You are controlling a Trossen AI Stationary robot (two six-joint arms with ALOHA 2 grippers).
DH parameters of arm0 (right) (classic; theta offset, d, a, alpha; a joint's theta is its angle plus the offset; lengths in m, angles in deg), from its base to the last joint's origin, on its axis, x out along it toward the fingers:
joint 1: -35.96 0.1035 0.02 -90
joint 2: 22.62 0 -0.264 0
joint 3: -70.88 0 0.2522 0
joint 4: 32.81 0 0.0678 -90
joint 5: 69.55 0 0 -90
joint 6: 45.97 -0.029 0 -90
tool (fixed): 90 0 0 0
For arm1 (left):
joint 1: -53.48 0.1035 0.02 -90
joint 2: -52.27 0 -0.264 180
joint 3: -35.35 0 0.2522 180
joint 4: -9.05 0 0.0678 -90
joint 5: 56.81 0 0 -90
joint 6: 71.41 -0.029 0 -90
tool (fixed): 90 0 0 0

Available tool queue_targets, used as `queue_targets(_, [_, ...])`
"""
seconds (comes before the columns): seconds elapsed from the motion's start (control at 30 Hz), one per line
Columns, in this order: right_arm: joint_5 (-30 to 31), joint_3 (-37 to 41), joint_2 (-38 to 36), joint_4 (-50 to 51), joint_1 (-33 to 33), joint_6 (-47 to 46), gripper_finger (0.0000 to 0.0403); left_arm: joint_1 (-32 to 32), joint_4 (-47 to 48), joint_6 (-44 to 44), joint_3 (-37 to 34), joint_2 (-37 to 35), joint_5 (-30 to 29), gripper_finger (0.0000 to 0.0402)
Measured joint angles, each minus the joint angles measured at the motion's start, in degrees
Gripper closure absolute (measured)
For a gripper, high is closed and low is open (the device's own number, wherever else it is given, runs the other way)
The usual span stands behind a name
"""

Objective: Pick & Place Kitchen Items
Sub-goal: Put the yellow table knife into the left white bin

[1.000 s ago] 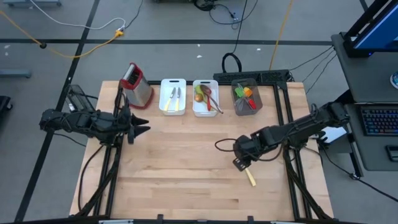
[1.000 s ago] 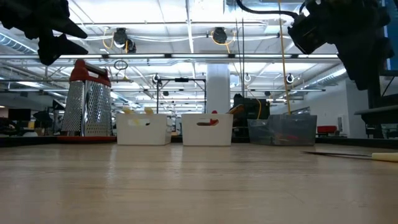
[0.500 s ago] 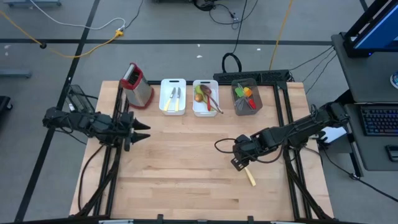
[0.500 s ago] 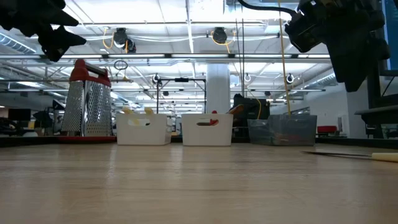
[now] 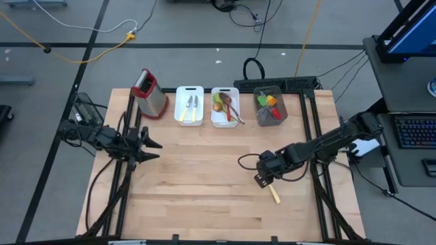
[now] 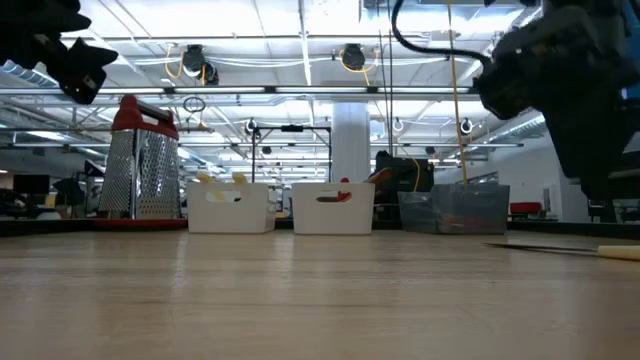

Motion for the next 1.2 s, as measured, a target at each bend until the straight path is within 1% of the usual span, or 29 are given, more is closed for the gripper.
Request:
queue_targets(0.07, [0.02, 1.69, 0.00, -1.83, -0.16, -0.41, 0.0248, 0.01, 0.90, 0.21, 0.00, -0.60, 0.00, 0.0199])
queue_targets(0.17, [0.00, 2.85, 0.00, -1.94, -0.51, -0.90, 0.0248, 0.01, 0.82, 1.06, 0.00, -0.73, -0.02, 0.0199])
queue_targets(0.43, [-1.42, 3.09, 0.60, -3.10, 0.09, -1.32, 0.0248, 0.01, 0.90, 1.91, 0.00, -0.71, -0.02, 0.0199])
queue_targets(0.7, [-1.36, 3.09, 7.25, -4.07, 0.60, -0.43, 0.0248, 0.01, 0.90, 1.78, 0.00, -0.69, -0.04, 0.0199])
queue_targets(0.8, [-1.31, 3.09, 9.99, -6.31, 0.66, 0.05, 0.0248, 0.01, 0.91, 1.69, 0.00, -0.69, -0.04, 0.0199])
queue_targets(0.9, [-2.34, 2.82, 12.67, -6.99, 0.62, 0.20, 0.0248, 0.01, 0.92, 1.69, 0.00, -0.69, 0.02, 0.0199])
queue_targets(1.07, [-2.90, 2.83, 16.31, -5.54, 1.09, 0.11, 0.0248, 0.01, 1.05, 1.68, 0.00, -0.67, 0.48, 0.0199])
queue_targets(1.2, [-3.82, 2.87, 17.52, -3.48, 1.05, -0.24, 0.0252, 0.03, 1.21, 1.75, 0.00, -0.69, 0.48, 0.0199])
